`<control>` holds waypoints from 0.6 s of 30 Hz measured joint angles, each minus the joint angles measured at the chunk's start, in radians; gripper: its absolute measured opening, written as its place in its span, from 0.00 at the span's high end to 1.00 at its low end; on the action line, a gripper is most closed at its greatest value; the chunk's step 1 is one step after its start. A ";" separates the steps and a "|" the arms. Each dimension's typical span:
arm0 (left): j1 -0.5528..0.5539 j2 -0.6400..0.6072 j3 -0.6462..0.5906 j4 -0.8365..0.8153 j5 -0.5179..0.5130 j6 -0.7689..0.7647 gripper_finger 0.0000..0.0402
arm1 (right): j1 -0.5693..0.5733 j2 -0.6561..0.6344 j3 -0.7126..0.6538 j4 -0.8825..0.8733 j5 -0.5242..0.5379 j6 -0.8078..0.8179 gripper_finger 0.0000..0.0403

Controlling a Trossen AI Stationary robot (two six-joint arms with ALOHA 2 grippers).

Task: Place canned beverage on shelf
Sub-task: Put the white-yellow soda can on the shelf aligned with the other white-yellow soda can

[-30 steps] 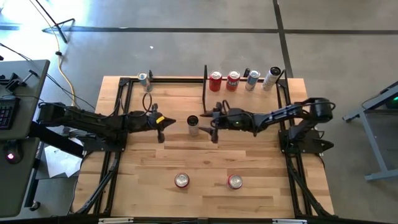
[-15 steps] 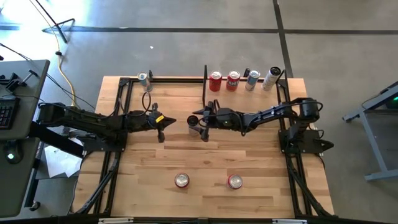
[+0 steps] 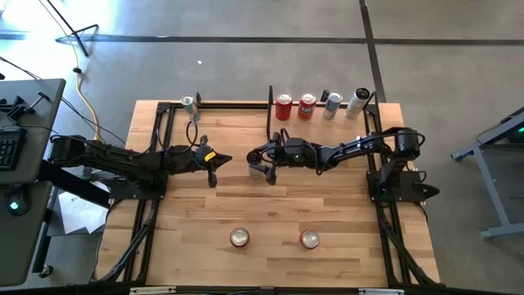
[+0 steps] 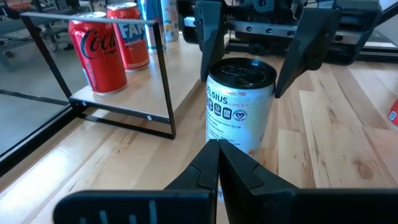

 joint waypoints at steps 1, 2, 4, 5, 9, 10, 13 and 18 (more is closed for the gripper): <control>0.000 0.000 0.000 0.001 0.000 0.001 1.00 | -0.003 0.000 0.000 0.000 -0.008 0.000 0.34; 0.000 0.000 0.000 0.000 0.000 0.001 1.00 | -0.005 0.000 0.000 0.000 -0.018 0.000 0.35; 0.000 0.000 0.000 0.001 0.000 0.001 1.00 | -0.006 0.000 0.000 -0.001 -0.032 0.000 0.39; 0.000 0.000 0.000 0.000 0.000 0.001 1.00 | -0.006 0.000 0.000 -0.001 -0.038 0.000 0.40; -0.001 0.000 0.000 0.000 0.000 -0.007 1.00 | -0.005 -0.011 -0.001 -0.018 -0.068 -0.025 0.41; -0.001 0.000 0.000 0.000 0.000 -0.007 1.00 | -0.005 -0.020 -0.001 -0.030 -0.080 -0.030 0.41; -0.002 0.000 0.000 0.000 0.000 -0.007 1.00 | 0.000 -0.066 -0.003 -0.096 -0.133 -0.048 0.41; -0.011 0.000 0.000 -0.001 0.000 0.009 1.00 | 0.016 -0.215 -0.003 -0.249 -0.146 -0.099 0.41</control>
